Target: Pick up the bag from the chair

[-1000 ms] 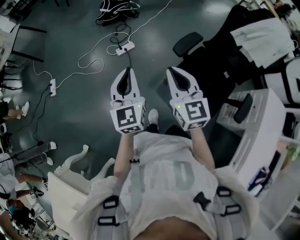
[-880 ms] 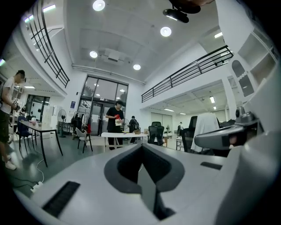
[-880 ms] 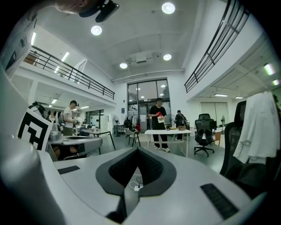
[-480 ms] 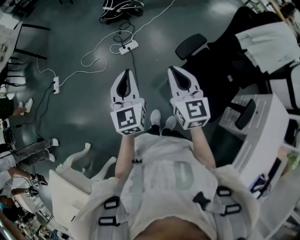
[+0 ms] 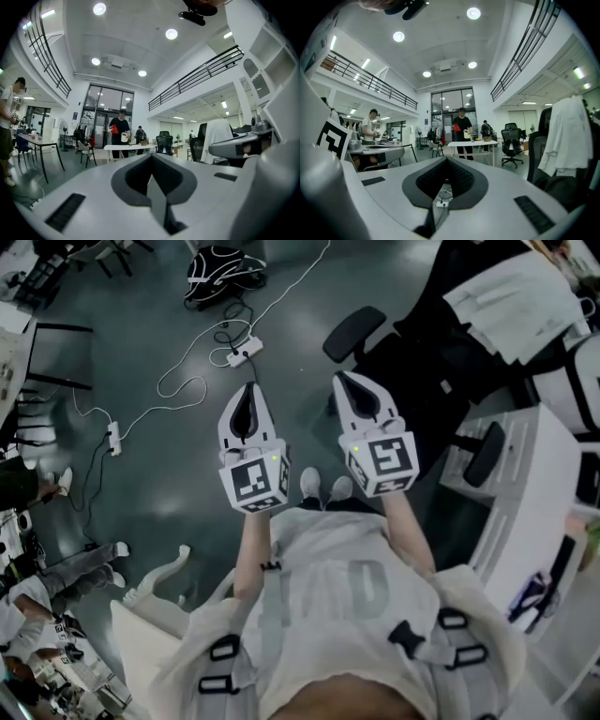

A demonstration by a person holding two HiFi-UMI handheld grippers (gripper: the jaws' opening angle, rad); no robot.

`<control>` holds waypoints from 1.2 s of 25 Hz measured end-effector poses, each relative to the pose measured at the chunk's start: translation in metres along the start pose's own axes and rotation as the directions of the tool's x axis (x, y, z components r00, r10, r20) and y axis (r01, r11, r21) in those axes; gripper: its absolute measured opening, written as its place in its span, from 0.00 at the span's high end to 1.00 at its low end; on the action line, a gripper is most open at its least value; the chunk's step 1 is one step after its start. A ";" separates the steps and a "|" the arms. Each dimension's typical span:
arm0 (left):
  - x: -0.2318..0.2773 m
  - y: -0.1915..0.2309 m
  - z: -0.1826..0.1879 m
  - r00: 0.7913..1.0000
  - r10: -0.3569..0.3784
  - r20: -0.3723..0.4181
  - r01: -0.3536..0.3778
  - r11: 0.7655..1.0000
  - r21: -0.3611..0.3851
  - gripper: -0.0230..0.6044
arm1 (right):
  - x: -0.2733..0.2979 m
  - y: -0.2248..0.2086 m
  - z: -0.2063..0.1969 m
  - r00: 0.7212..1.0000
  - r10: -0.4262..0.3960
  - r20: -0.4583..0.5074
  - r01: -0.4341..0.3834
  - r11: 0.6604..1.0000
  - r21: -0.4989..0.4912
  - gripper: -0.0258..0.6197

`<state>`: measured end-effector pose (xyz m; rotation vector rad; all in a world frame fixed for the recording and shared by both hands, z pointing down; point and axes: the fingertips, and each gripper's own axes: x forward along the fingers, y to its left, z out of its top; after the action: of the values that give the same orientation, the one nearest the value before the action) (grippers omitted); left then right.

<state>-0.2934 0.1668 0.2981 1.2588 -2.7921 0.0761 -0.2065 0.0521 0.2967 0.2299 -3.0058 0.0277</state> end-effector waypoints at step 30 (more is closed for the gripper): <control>0.098 -0.324 0.044 0.627 -0.777 0.050 0.771 0.629 0.096 0.96 | -0.251 -0.222 -0.015 0.488 -0.873 -0.014 0.866 0.482 0.136 0.95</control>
<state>-0.1177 -0.1243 0.2678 2.4096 -2.0371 0.0553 0.0757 -0.1293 0.2812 1.7683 -2.5301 0.1107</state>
